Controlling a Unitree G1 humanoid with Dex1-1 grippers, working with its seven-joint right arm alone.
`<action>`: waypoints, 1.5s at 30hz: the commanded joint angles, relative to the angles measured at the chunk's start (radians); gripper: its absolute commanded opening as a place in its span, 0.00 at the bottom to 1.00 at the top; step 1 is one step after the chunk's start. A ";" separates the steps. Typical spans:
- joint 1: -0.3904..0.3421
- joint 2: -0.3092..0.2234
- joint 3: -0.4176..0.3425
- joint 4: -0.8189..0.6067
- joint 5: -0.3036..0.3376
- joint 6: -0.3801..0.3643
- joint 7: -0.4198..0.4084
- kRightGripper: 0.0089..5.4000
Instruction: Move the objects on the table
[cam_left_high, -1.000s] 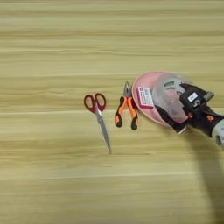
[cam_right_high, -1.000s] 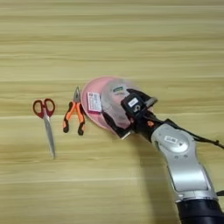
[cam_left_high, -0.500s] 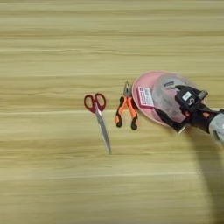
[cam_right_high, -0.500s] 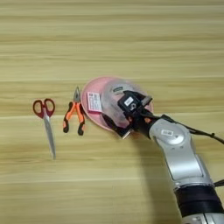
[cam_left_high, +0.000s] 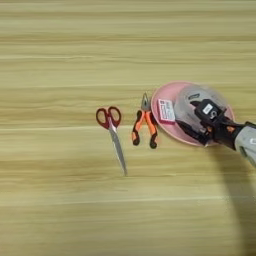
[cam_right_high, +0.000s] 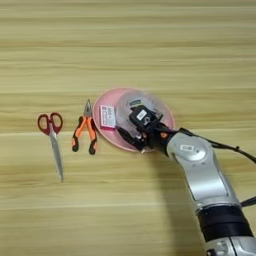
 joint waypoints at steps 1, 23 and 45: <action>-0.058 -0.036 -0.019 -0.044 0.009 -0.006 -0.010 0.54; -0.059 -0.042 -0.063 -0.131 0.048 0.024 -0.023 0.31; -0.027 -0.115 -0.303 -0.209 0.090 0.067 -0.087 0.31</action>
